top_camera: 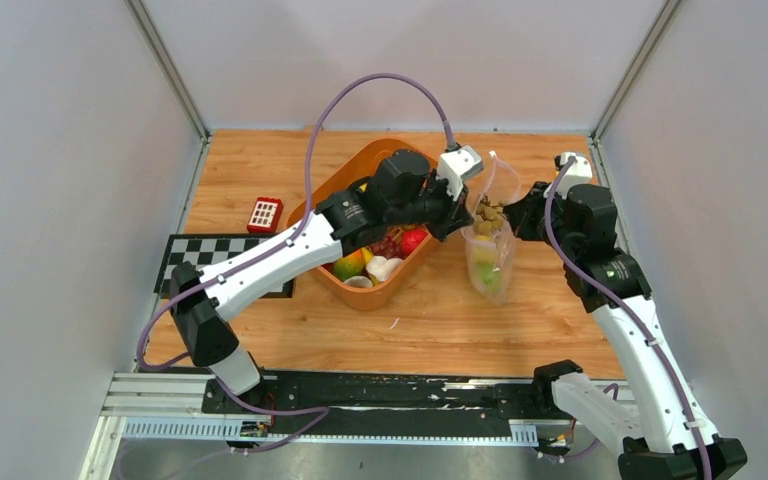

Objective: Place the food in the zip-top bag and seal the zipper

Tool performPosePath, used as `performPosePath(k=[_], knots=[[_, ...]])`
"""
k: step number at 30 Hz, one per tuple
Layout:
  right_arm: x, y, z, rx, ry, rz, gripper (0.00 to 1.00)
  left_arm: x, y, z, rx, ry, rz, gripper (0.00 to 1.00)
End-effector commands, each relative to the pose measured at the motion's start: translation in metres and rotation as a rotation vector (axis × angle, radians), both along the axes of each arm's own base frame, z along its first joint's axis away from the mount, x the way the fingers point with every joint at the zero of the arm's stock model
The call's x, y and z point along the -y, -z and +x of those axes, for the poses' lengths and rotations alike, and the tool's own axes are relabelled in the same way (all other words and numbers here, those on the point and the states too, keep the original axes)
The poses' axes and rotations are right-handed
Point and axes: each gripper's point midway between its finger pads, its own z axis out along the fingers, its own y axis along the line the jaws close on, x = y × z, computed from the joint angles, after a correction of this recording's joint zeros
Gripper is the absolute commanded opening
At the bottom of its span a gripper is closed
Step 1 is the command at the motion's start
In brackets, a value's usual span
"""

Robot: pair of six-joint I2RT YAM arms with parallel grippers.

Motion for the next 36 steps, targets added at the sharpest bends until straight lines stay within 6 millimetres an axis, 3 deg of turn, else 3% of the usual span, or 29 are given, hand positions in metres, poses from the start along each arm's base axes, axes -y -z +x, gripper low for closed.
performPosePath(k=[1, 3, 6, 8, 13, 15, 17, 18, 20, 24, 27, 33, 36], knots=[[0.018, -0.009, 0.001, 0.06, 0.092, -0.025, 0.0, -0.051, -0.016, 0.054, 0.093, -0.381, -0.008, 0.0], [-0.013, -0.019, -0.007, 0.121, -0.114, 0.004, 0.0, -0.056, -0.025, 0.055, 0.079, -0.388, -0.118, 0.0], [-0.037, -0.032, -0.014, 0.154, -0.239, 0.077, 0.0, 0.0, -0.036, -0.019, 0.028, 0.136, -0.196, 0.0], [-0.036, -0.039, -0.012, 0.181, -0.215, 0.111, 0.0, 0.017, -0.044, -0.049, 0.057, 0.273, -0.179, 0.0], [-0.037, -0.049, -0.012, 0.222, -0.212, 0.148, 0.0, 0.026, -0.018, -0.051, 0.086, 0.297, -0.064, 0.0], [-0.021, -0.037, -0.003, 0.171, -0.087, 0.137, 0.0, 0.027, 0.001, -0.05, 0.037, 0.308, 0.02, 0.0], [0.002, -0.023, 0.005, 0.118, 0.064, 0.113, 0.0, 0.022, 0.005, -0.058, 0.033, 0.334, 0.013, 0.0], [0.009, -0.019, 0.006, 0.109, 0.096, 0.092, 0.0, 0.018, 0.006, -0.057, 0.047, 0.308, 0.007, 0.0], [0.018, -0.015, 0.006, 0.095, 0.147, 0.069, 0.0, 0.005, 0.009, -0.031, 0.092, 0.135, 0.043, 0.0], [0.038, -0.014, 0.004, 0.089, 0.236, 0.01, 0.0, -0.039, 0.003, 0.024, 0.143, -0.259, 0.1, 0.0], [0.013, -0.03, -0.003, 0.147, 0.075, 0.033, 0.0, -0.061, -0.005, 0.037, 0.141, -0.368, 0.059, 0.0], [-0.039, -0.067, -0.025, 0.249, -0.234, 0.178, 0.0, -0.072, -0.001, 0.049, 0.115, -0.469, 0.072, 0.0], [-0.042, -0.073, -0.029, 0.268, -0.256, 0.198, 0.0, -0.048, -0.009, 0.033, 0.108, -0.316, 0.018, 0.0]])
